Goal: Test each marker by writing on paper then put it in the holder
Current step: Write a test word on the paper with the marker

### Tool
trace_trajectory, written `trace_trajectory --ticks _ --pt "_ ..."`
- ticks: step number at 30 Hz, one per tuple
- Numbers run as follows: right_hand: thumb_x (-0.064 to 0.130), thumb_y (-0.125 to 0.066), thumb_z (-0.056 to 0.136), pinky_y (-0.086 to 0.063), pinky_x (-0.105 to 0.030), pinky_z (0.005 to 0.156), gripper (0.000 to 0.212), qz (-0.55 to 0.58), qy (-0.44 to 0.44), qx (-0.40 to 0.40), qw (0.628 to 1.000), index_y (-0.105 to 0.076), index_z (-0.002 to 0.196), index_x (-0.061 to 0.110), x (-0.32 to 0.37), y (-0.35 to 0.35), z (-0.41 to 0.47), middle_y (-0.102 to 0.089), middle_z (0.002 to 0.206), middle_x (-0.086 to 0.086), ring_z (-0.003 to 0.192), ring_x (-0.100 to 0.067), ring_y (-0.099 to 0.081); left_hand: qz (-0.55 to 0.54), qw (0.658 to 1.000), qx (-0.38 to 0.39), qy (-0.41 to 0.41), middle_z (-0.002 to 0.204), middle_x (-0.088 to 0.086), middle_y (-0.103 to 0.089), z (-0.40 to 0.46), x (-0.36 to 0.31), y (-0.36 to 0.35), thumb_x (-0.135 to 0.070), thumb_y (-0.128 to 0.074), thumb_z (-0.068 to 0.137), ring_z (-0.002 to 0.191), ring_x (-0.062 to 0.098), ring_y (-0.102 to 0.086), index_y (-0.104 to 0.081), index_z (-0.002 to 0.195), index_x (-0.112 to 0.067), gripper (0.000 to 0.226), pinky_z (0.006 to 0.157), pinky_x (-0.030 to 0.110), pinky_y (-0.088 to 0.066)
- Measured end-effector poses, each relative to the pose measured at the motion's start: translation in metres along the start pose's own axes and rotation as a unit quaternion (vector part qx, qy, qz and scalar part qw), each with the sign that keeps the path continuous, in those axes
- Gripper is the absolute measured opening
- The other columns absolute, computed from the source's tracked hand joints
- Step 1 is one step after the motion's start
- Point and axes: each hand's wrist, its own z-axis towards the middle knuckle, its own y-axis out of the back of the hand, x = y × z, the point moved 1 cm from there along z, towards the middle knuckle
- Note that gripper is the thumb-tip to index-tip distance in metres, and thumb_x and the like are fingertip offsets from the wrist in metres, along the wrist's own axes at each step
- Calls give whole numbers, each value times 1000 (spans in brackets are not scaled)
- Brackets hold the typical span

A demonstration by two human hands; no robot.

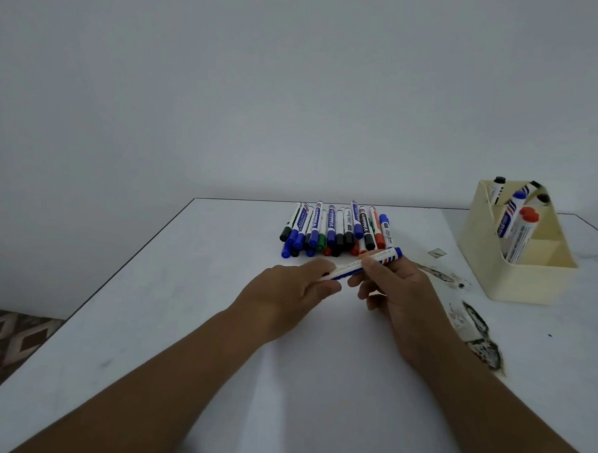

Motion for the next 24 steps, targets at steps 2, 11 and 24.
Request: trace_trajectory --ticks 2,11,24 --pt "26 -59 100 -45 -33 57 20 28 -4 -18 999 -67 105 9 0 2 1 -74 84 -12 66 -20 -58 7 1000 13 -9 82 -15 -54 -3 10 2 -81 -50 73 76 7 -55 -41 137 -47 73 68 25 -45" --pt "24 -58 101 -42 -34 56 12 99 -7 -57 993 -65 96 15 2 4 4 -67 78 -12 60 -22 -54 32 997 -74 -12 92 -13 -62 -9 91 14 -62 -52 87 89 5 -58 -66 112 -34 40 80 23 -46" --pt "25 -52 104 -49 -34 55 19 109 -9 -72 991 -60 89 16 7 -1 3 -63 71 -6 58 -22 -58 64 998 -6 -5 158 -3 -36 0 108 1 -24 -28 108 149 22 -24 -38 151 -27 44 121 31 -9"
